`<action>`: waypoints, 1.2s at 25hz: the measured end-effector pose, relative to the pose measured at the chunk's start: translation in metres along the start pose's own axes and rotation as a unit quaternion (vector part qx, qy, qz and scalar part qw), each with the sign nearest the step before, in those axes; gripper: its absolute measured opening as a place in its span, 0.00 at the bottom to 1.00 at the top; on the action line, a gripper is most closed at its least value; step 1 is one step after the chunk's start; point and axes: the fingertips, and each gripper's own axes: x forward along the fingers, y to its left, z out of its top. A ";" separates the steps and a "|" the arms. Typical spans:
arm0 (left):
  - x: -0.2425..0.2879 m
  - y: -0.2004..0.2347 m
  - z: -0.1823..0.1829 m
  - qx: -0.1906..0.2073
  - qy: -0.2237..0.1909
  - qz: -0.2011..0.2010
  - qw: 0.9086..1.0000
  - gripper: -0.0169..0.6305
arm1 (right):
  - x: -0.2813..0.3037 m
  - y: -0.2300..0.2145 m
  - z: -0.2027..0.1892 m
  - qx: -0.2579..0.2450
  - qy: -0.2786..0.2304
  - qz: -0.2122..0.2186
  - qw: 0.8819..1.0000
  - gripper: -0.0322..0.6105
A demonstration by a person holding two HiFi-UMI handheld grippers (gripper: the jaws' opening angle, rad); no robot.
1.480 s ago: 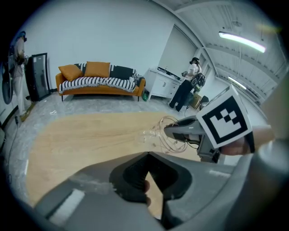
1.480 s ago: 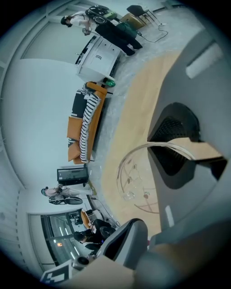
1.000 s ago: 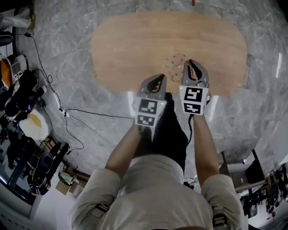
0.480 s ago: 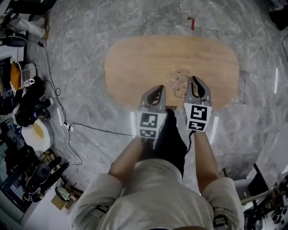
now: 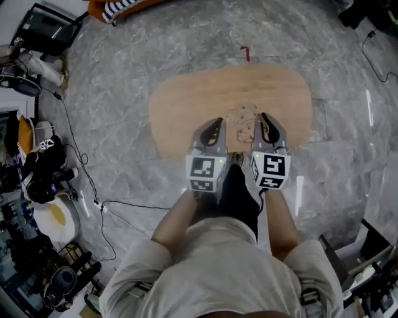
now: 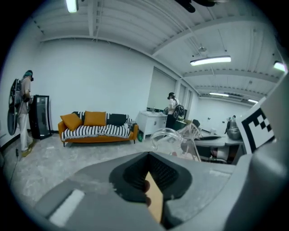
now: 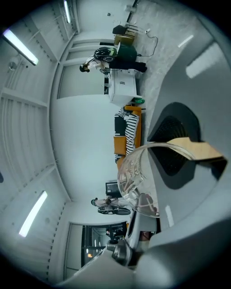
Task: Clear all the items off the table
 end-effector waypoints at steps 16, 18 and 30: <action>-0.176 -0.028 0.086 0.050 -0.130 -0.040 0.989 0.06 | -0.166 0.087 0.084 -0.012 -0.102 -0.037 0.994 0.11; -0.192 -0.028 0.087 0.053 -0.137 -0.041 0.988 0.06 | -0.183 0.097 0.092 -0.022 -0.119 -0.040 0.992 0.11; -0.263 -0.001 0.103 0.052 -0.188 -0.022 0.981 0.06 | -0.228 0.176 0.117 -0.048 -0.191 -0.039 0.980 0.11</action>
